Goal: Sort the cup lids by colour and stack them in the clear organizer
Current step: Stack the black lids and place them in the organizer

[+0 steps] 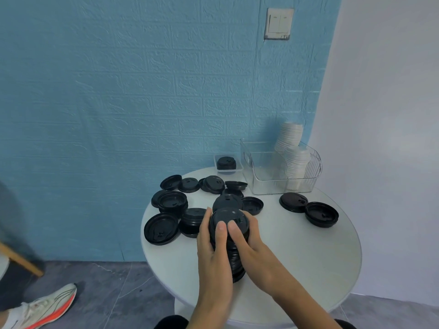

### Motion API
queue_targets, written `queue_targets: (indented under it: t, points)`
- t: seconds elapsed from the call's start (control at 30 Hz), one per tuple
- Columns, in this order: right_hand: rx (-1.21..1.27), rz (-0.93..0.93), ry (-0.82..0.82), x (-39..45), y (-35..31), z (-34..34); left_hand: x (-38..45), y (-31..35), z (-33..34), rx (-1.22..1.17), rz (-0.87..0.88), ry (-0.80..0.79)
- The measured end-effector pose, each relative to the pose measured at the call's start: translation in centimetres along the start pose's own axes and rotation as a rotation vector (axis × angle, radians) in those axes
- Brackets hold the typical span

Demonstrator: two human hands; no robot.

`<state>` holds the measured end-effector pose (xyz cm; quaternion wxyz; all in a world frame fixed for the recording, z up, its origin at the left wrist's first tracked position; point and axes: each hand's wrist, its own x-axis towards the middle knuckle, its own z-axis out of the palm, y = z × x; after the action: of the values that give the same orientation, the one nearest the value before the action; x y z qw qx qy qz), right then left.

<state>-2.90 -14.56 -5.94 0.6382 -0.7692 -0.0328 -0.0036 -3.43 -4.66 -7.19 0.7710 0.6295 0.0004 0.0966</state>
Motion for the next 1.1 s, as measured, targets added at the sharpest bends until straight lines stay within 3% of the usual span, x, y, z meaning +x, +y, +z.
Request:
queue_targets:
  t: [0.2, 0.5, 1.1]
  points:
    - [-0.033, -0.018, 0.063, 0.7, 0.1, 0.2, 0.6, -0.7, 1.0, 0.07, 0.021, 0.078]
    - [-0.034, -0.111, 0.186, 2.1, -1.4, -0.8, 2.6, 0.5, 3.7, -0.022, 0.099, 0.079]
    - [-0.139, -0.228, 0.455, 17.4, -10.7, -10.4, 19.3, 7.5, 16.3, -0.144, 0.183, -0.083]
